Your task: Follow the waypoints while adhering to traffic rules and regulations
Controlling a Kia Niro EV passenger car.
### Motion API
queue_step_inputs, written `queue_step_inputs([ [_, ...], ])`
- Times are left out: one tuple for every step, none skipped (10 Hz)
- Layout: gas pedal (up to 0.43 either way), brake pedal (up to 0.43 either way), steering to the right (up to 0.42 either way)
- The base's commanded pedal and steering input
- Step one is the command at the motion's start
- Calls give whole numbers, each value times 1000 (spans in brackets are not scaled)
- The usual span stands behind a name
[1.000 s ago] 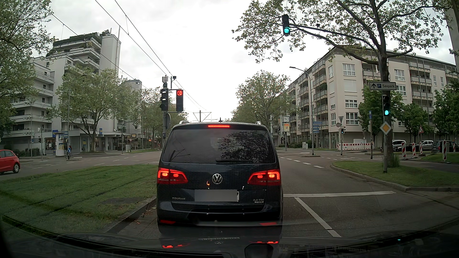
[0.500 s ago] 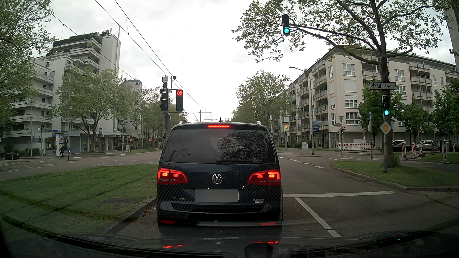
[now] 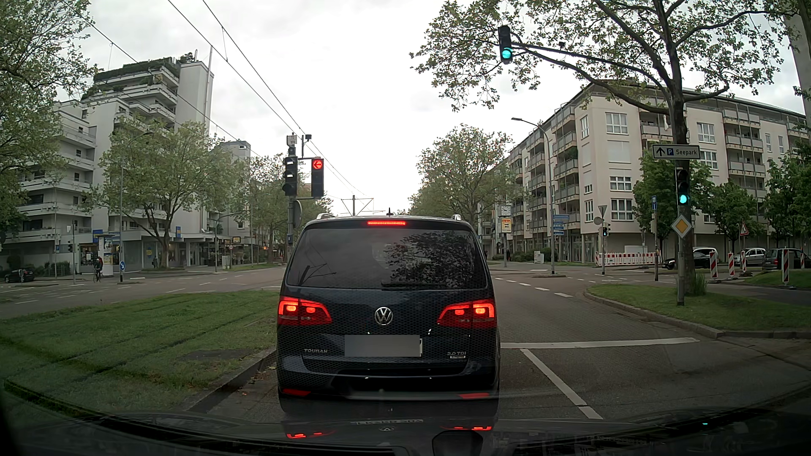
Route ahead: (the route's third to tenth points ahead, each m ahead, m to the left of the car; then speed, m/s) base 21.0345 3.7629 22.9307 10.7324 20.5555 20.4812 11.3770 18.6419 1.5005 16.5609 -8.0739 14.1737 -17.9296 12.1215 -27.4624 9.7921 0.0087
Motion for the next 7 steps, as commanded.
queue_step_inputs([
  [0, 256, -4],
  [0, 256, -4],
  [0, 256, -4],
  [0, 256, -4],
  [0, 256, -4],
  [0, 256, -4],
  [0, 256, -4],
])
